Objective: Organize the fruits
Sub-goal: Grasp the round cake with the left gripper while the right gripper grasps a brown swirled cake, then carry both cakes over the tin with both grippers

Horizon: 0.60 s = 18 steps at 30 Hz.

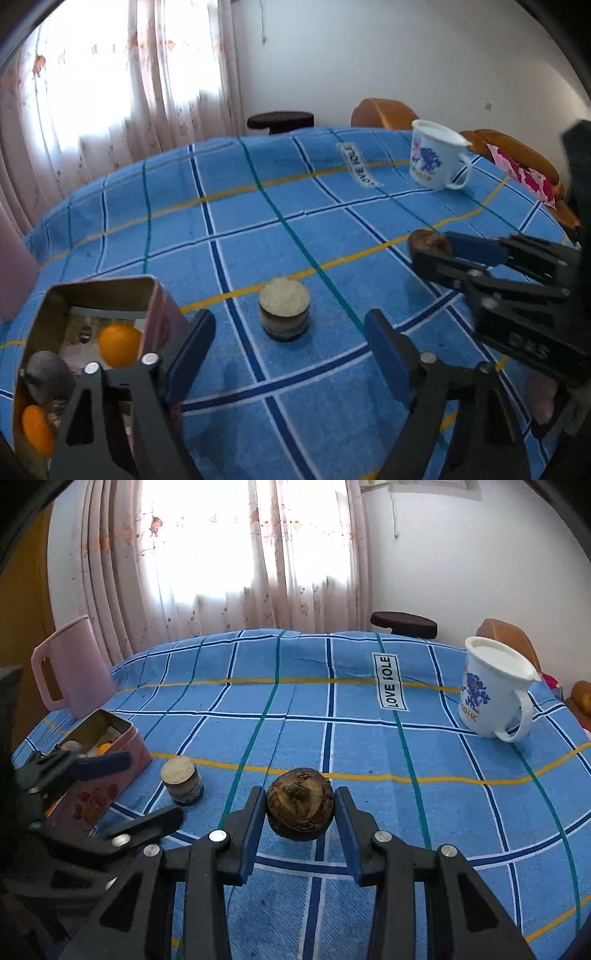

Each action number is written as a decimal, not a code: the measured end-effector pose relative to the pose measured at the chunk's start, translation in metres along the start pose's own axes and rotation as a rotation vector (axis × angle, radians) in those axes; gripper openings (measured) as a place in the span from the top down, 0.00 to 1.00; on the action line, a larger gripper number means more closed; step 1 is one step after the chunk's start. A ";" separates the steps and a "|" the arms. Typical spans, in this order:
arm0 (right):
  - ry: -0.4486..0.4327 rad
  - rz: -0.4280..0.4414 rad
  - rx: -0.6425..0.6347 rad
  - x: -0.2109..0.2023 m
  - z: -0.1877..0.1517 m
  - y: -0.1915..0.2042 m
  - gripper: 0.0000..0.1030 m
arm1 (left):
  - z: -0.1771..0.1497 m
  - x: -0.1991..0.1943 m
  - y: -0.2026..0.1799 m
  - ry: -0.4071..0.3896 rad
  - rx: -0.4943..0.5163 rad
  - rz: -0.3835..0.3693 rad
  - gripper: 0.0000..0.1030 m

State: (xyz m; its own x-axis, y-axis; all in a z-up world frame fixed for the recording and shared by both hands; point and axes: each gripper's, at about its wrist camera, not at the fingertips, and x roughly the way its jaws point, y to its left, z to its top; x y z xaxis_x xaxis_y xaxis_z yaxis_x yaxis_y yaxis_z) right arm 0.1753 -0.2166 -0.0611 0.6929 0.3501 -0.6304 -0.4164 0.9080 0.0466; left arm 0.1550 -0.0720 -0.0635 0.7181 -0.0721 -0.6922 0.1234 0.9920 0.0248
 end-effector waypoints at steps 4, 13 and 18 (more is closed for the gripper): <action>-0.004 0.002 0.002 0.000 0.000 -0.001 0.61 | 0.005 0.012 0.000 0.032 -0.014 -0.006 0.34; -0.015 -0.001 -0.010 -0.003 -0.001 0.001 0.61 | 0.011 0.032 0.008 0.096 -0.074 -0.044 0.65; -0.058 0.018 -0.011 -0.011 -0.002 0.001 0.61 | 0.008 0.021 0.008 0.060 -0.064 -0.062 0.64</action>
State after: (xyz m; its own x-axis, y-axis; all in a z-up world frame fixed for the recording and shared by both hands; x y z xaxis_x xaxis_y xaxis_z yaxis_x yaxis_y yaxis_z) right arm 0.1662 -0.2199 -0.0556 0.7177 0.3796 -0.5838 -0.4358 0.8987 0.0486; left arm 0.1763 -0.0667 -0.0718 0.6681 -0.1291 -0.7328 0.1212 0.9906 -0.0640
